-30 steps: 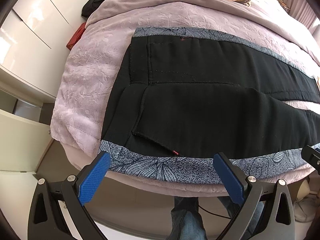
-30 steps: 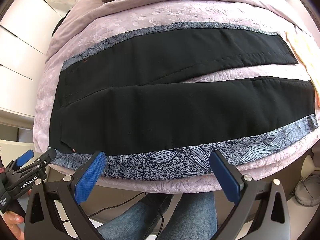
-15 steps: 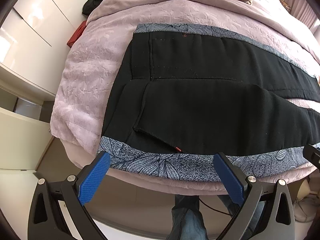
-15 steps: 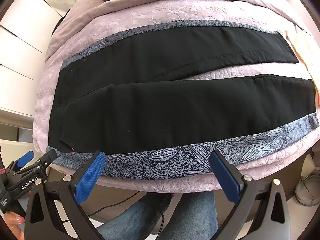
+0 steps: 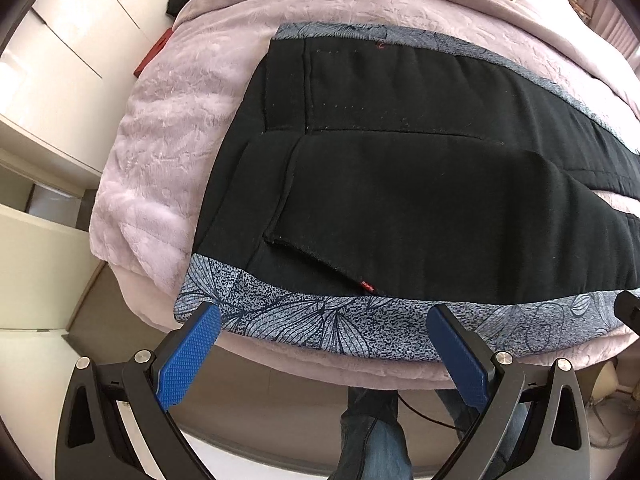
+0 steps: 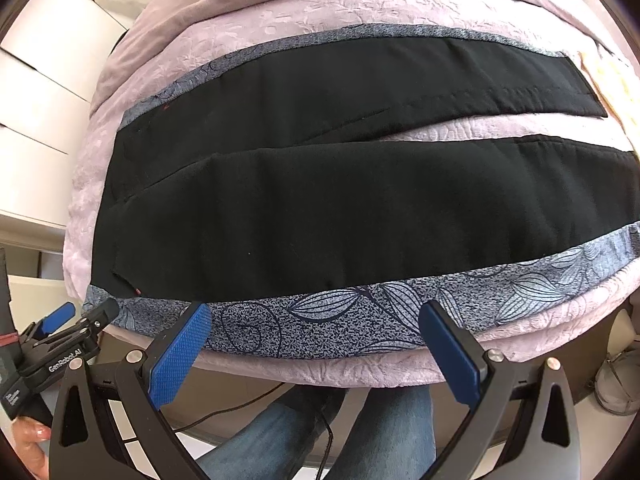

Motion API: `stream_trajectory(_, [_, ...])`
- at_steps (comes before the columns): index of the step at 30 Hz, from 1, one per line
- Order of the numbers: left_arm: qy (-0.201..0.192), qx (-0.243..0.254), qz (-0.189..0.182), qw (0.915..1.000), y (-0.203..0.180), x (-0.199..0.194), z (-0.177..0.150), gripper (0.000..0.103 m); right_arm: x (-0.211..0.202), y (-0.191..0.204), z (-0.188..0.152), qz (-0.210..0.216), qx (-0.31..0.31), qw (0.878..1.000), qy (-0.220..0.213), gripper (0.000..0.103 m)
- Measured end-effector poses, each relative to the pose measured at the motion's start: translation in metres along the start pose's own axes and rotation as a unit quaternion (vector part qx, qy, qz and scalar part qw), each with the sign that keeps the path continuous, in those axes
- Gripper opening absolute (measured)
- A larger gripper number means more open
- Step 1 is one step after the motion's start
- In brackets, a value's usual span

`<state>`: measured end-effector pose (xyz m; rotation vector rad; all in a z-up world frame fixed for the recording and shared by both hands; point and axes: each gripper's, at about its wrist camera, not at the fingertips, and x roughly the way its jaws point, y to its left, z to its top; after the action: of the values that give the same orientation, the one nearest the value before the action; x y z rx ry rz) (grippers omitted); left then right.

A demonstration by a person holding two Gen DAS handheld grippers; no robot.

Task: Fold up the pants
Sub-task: 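Grasp the leaf-patterned trouser edge with both grippers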

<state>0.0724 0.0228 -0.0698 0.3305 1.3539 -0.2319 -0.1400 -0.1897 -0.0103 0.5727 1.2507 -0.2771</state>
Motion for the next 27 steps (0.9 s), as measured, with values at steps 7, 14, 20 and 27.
stream_trajectory(7, [-0.002, -0.002, -0.001, 1.0000, 0.003, 0.006, -0.002, 0.103, 0.009, -0.002, 0.000, 0.009, 0.003, 1.000, -0.001, 0.103])
stream_trajectory(14, [-0.031, -0.026, -0.038, 0.9984, 0.018, 0.005, -0.006, 0.103, 0.009, -0.011, -0.005, 0.075, 0.012, 0.997, -0.012, 0.103])
stream_trajectory(20, [-0.015, -0.100, -0.139, 0.9851, 0.058, 0.023, -0.024, 0.103, 0.029, -0.040, -0.034, 0.233, 0.056, 0.971, 0.022, 0.087])
stream_trajectory(27, [0.016, -0.155, -0.206, 0.9660, 0.078, 0.053, -0.041, 0.103, 0.067, -0.087, -0.058, 0.289, 0.172, 0.941, 0.039, 0.069])
